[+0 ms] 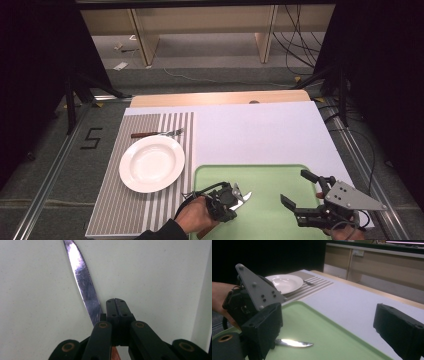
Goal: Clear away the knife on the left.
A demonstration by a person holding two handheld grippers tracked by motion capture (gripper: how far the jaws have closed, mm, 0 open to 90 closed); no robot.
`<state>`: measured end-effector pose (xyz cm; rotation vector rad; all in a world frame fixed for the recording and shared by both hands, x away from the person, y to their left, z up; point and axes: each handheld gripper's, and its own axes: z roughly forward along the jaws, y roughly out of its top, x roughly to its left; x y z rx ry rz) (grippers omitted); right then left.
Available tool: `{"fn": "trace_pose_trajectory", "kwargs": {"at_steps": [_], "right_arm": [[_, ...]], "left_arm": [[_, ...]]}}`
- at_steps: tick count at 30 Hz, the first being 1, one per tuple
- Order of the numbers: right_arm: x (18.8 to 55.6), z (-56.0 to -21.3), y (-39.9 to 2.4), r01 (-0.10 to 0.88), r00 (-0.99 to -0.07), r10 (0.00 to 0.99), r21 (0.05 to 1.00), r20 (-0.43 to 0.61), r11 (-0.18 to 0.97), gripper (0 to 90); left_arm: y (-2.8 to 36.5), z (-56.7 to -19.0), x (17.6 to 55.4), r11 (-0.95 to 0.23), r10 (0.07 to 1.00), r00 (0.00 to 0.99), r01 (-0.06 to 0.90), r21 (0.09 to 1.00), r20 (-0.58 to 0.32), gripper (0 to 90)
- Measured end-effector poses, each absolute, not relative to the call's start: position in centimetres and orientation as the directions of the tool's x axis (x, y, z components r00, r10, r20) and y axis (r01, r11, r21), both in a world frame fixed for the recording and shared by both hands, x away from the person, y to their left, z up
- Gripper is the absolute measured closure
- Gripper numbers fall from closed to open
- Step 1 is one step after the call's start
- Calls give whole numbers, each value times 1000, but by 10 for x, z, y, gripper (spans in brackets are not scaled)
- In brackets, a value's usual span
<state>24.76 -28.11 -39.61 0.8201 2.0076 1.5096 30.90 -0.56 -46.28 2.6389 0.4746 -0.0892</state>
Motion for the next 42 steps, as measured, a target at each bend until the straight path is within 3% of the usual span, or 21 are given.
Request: {"fn": "trace_pose_trajectory", "kwargs": {"at_steps": [42], "right_arm": [[247, -396, -281, 164, -700, 713, 964, -38, 211, 97]], "left_arm": [[28, -459, 320, -863, 353, 925, 380, 333, -141, 896]]}}
